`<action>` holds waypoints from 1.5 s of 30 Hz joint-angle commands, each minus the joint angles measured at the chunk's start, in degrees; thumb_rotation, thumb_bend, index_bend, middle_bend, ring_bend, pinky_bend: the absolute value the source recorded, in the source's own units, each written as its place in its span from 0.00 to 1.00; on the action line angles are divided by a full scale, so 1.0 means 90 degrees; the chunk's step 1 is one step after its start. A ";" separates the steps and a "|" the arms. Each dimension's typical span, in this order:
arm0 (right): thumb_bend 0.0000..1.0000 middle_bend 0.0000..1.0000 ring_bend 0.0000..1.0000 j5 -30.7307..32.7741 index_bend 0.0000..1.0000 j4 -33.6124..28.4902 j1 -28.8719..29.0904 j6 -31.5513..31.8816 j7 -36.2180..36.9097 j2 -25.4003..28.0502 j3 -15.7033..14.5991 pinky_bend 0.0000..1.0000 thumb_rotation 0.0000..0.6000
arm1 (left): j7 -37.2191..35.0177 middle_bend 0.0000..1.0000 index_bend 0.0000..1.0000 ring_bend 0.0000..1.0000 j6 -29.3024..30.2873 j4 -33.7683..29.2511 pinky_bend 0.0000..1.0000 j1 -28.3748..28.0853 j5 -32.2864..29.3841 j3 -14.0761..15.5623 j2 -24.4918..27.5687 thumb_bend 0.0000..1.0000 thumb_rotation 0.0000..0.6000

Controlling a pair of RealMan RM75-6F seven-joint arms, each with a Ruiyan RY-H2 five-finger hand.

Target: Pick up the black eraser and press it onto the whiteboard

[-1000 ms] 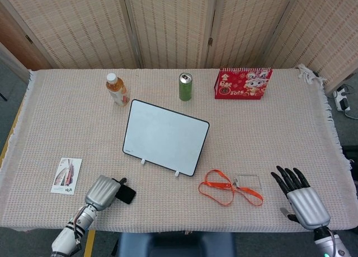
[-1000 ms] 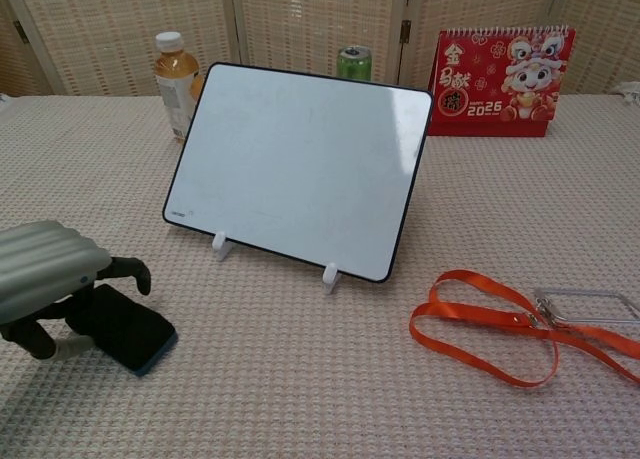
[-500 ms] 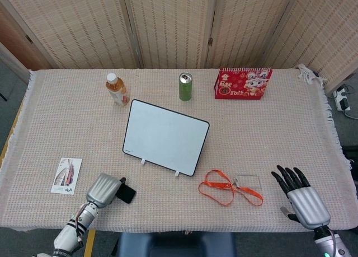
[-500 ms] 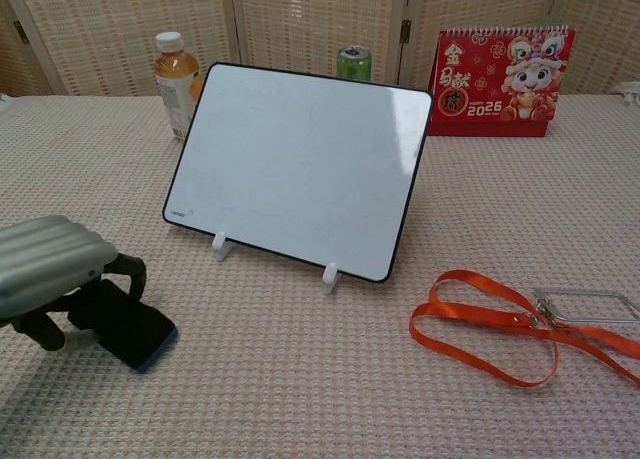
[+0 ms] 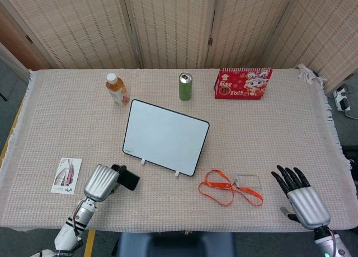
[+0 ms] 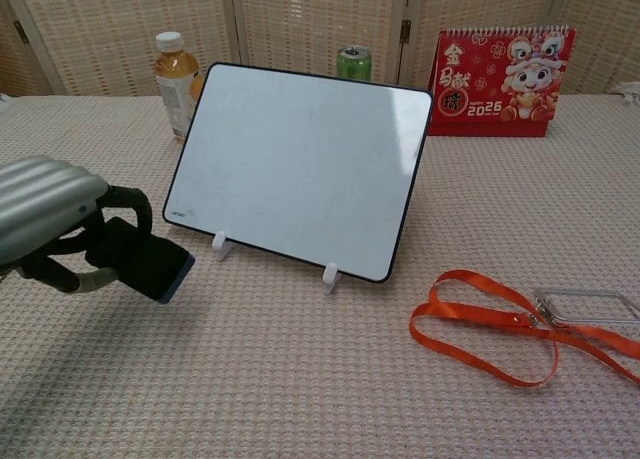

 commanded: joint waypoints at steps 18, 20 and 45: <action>0.26 0.00 0.00 -0.0188 0.00 0.0011 -0.0053 0.0267 0.0483 0.0224 -0.0019 0.00 1.00 | -0.0990 1.00 0.73 1.00 0.1094 0.4005 1.00 -0.1159 0.0321 -0.1630 -0.3288 0.47 1.00; 0.26 0.00 0.00 -0.0217 0.00 0.0014 -0.0058 0.0288 0.0520 0.0243 -0.0027 0.00 1.00 | -0.0852 1.00 0.73 1.00 0.1017 0.4257 1.00 -0.1286 0.0226 -0.1714 -0.3454 0.47 1.00; 0.26 0.00 0.00 -0.0385 0.00 0.0066 -0.0117 0.0477 0.0856 0.0375 -0.0042 0.00 1.00 | -0.0581 1.00 0.42 1.00 0.0705 0.5864 1.00 -0.2043 -0.0492 -0.1997 -0.4438 0.47 1.00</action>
